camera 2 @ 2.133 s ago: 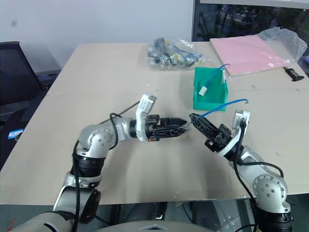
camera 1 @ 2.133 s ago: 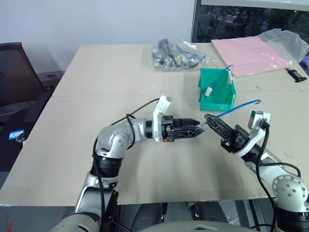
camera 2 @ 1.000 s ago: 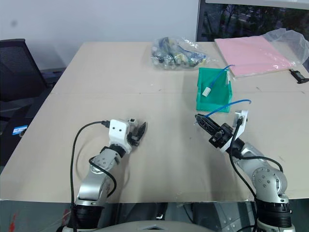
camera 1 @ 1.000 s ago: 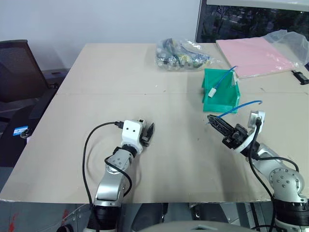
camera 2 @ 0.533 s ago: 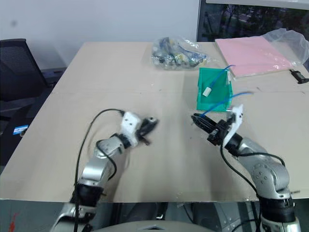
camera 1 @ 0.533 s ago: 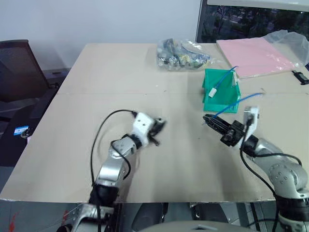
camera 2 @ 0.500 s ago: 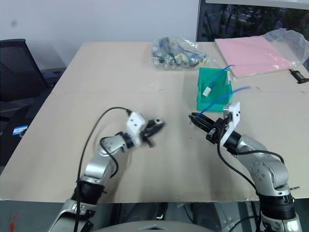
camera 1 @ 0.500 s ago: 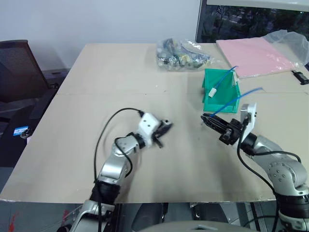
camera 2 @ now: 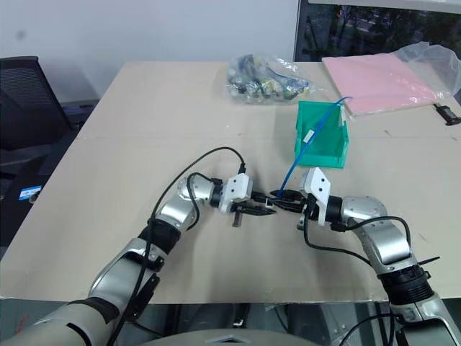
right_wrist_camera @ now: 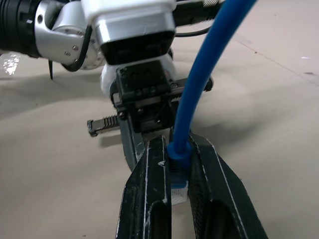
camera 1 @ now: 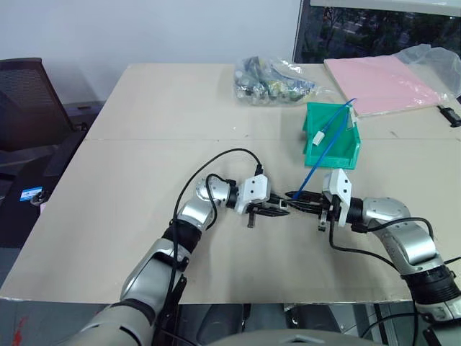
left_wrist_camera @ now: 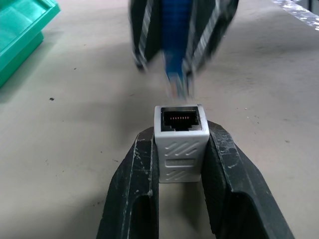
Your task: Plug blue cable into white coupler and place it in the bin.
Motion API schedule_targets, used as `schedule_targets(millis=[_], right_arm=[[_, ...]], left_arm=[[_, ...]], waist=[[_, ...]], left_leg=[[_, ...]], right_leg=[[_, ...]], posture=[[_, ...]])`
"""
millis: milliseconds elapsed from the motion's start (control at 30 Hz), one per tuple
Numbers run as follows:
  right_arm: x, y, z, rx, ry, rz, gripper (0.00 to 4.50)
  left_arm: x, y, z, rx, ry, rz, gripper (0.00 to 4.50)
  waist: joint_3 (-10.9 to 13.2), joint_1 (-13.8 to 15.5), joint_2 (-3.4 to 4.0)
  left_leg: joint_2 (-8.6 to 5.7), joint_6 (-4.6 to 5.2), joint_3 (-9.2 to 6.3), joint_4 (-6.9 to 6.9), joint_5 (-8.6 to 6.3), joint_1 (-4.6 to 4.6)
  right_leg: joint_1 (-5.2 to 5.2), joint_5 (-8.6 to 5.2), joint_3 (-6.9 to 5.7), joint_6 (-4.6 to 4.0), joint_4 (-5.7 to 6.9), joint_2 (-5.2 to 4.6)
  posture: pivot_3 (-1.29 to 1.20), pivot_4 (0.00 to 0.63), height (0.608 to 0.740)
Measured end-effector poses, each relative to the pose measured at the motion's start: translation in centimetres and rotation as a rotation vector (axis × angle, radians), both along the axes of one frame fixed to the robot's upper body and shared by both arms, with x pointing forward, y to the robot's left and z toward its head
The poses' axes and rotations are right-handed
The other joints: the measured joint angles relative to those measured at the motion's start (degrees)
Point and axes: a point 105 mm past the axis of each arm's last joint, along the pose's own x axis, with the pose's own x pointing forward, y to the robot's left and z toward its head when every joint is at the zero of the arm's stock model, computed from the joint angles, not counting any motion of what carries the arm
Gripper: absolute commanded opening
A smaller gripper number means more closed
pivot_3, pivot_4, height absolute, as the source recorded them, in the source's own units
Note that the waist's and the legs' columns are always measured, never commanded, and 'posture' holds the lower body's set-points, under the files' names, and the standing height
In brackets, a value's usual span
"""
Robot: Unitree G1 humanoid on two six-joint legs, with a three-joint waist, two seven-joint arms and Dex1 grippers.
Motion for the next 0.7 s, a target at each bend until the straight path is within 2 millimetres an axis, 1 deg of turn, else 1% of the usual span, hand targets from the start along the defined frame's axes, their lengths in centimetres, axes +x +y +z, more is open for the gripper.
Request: schedule_targets(millis=[367, 467, 633, 700], right_arm=[[0.4, 0.5, 0.0, 0.017, -0.021, 0.014, 0.00], [0.3, 0.7, 0.3, 0.026, -0.021, 0.032, 0.00], [-0.5, 2.0, 2.3, 0.082, -0.078, 0.105, 0.00], [-0.5, 2.1, 2.3, 0.081, -0.078, 0.109, 0.00]], left_arm=[[0.1, 0.3, 0.0, 0.005, -0.007, -0.018, 0.56], [0.1, 0.3, 0.0, 0.006, -0.011, -0.023, 0.56], [0.0, 0.2, 0.0, 0.009, -0.011, -0.027, 0.56], [0.0, 0.2, 0.0, 0.008, -0.011, -0.029, 0.56]], waist=[[0.0, -0.2, 0.00], [0.0, -0.5, 0.00], [0.0, -0.6, 0.01], [0.0, -0.6, 0.01]], left_leg=[[0.01, 0.11, -0.06, 0.07, -0.07, 0.03], [0.01, 0.11, -0.07, 0.07, -0.07, 0.02], [0.00, 0.10, -0.16, 0.11, -0.06, 0.00], [-0.02, 0.10, -0.18, 0.15, -0.06, -0.04]], right_leg=[[0.00, 0.00, -0.03, 0.00, 0.14, 0.03], [0.00, 0.00, -0.04, 0.00, 0.15, 0.03], [0.01, 0.00, -0.13, 0.00, 0.14, 0.01], [0.01, 0.00, -0.15, 0.00, 0.13, 0.00]], posture=[[0.00, 0.150, 0.740], [0.00, 0.150, 0.740], [0.00, 0.150, 0.740], [0.00, 0.150, 0.740]])
